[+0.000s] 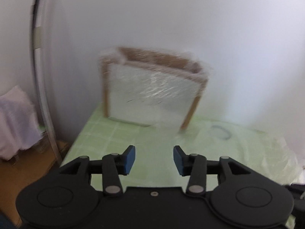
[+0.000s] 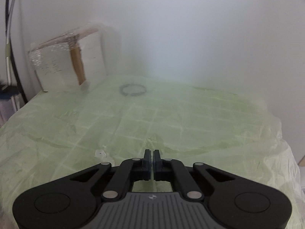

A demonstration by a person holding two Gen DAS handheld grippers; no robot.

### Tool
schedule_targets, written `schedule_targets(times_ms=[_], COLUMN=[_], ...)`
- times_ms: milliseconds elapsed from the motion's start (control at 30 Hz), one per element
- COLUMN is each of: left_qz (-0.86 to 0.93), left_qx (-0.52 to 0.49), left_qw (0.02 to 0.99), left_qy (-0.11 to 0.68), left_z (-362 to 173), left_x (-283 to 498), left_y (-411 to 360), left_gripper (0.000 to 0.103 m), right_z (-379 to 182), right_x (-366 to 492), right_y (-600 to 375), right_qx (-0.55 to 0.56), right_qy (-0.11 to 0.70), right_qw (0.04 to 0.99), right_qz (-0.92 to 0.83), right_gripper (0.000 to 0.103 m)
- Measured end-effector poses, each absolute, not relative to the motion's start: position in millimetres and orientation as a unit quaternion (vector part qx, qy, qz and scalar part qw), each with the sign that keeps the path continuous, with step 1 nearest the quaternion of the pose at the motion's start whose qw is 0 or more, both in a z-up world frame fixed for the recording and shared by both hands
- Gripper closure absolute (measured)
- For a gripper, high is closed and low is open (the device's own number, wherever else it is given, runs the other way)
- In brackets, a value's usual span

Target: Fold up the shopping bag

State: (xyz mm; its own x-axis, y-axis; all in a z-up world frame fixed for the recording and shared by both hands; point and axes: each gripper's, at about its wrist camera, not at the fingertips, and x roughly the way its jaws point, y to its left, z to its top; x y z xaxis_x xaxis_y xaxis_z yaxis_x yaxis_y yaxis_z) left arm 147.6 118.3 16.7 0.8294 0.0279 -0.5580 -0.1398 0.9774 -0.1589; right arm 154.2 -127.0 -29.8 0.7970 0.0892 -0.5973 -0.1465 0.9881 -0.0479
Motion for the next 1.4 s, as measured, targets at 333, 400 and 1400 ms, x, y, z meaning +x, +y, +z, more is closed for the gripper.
schedule_targets(times_ms=[333, 400, 1400], left_qz=[0.019, 0.016, 0.073], left_qx=[-0.121, -0.125, 0.119], left_qw=[0.943, 0.947, 0.927], left_qy=[0.308, 0.296, 0.347], left_z=[-10, -7, -41], left_x=[138, 139, 191], left_y=[100, 93, 66], left_gripper=[0.056, 0.056, 0.054], right_z=[-34, -34, -42], right_x=[150, 149, 149], right_y=[-142, -143, -147], right_qx=[-0.044, -0.046, -0.071], right_qy=[0.297, 0.295, 0.307], right_qw=[0.952, 0.953, 0.949], right_qz=[0.052, 0.048, 0.014], right_gripper=[0.101, 0.101, 0.101])
